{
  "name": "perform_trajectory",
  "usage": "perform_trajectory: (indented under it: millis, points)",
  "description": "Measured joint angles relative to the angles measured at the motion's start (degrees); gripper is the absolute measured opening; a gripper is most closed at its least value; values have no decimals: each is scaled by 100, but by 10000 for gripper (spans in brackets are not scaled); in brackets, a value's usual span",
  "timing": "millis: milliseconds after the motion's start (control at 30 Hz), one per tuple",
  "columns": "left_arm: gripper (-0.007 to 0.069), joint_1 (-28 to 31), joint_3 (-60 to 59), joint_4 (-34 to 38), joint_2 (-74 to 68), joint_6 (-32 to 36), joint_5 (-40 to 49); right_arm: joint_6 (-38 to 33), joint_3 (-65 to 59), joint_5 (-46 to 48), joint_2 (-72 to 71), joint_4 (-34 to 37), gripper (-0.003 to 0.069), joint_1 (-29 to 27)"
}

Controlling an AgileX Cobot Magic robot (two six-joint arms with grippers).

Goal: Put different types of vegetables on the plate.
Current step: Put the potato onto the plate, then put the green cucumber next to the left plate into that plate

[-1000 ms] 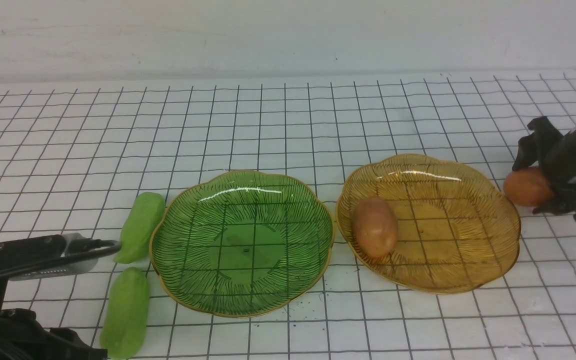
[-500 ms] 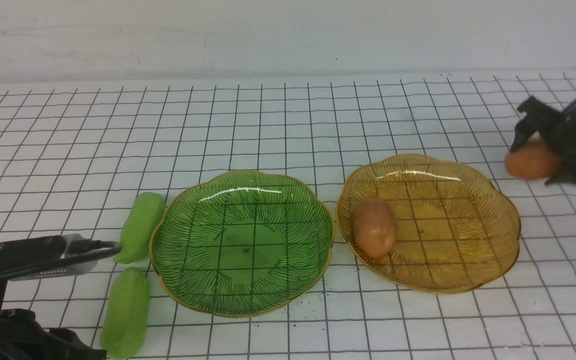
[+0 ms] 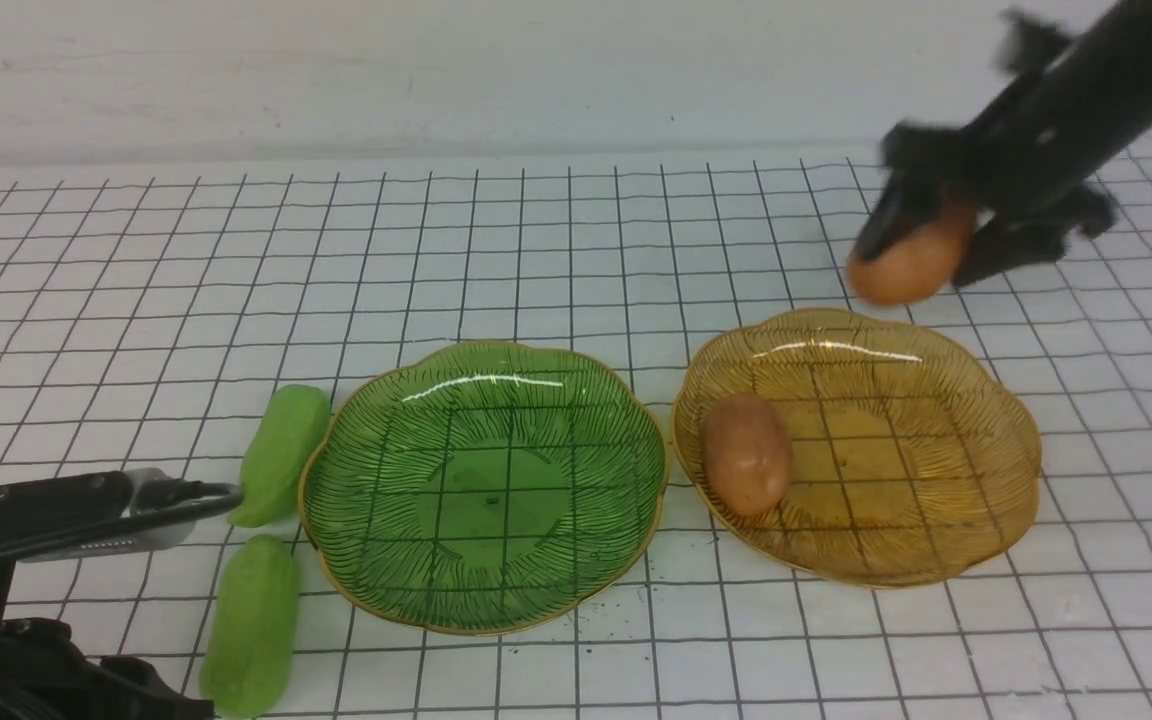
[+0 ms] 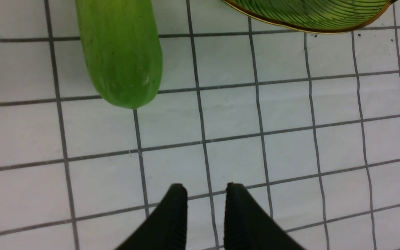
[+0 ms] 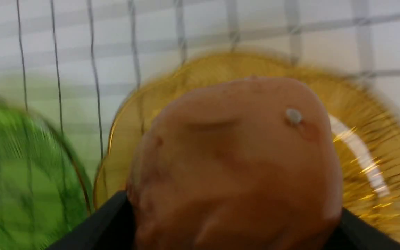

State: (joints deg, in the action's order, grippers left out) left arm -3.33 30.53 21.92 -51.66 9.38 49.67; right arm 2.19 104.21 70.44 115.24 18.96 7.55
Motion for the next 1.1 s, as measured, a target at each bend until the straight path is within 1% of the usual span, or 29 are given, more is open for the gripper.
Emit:
perform_trajectory:
  millis: [33, 67, 200, 300, 367, 467, 533, 567, 667, 800, 867, 1100]
  points:
    - [159, 0, 0, 0, 0, 0, 0, -50, -204, 6, 0, -393, 545, 298]
    - [165, 0, 0, 0, 0, 0, 0, -58, -300, 11, 0, -637, 545, 496]
    - [207, 0, 0, 0, 0, -5, -5, 107, -710, 29, 0, -1896, 545, 1179]
    - [229, 0, 0, 5, 0, -5, -57, 173, -819, 35, 0, -2284, 545, 1421]
    - [252, 0, 0, 5, 0, -5, -114, 191, -858, 29, 0, -2420, 545, 1606]
    - [274, 0, 0, 5, 0, -5, -216, 317, -870, 23, 0, -2472, 579, 1755]
    - [290, 0, 0, 5, 0, -5, -222, 446, -870, 23, 0, -2472, 643, 1778]
    - [290, 0, 0, 5, 0, -5, -235, 463, -870, 23, 0, -2472, 659, 1783]
    - [297, 0, 0, 5, 0, -10, -318, 484, -870, 23, -19, -2488, 686, 1783]
    - [298, 0, 0, 5, 0, -55, -387, 484, -882, 23, -235, -2337, 691, 1783]
    - [300, 0, 0, 5, 0, -171, -495, 484, -947, 18, -637, -2174, 687, 1783]
    - [301, 0, 0, -54, -24, -510, -923, 484, -1546, 30, -2099, -1796, 620, 1783]
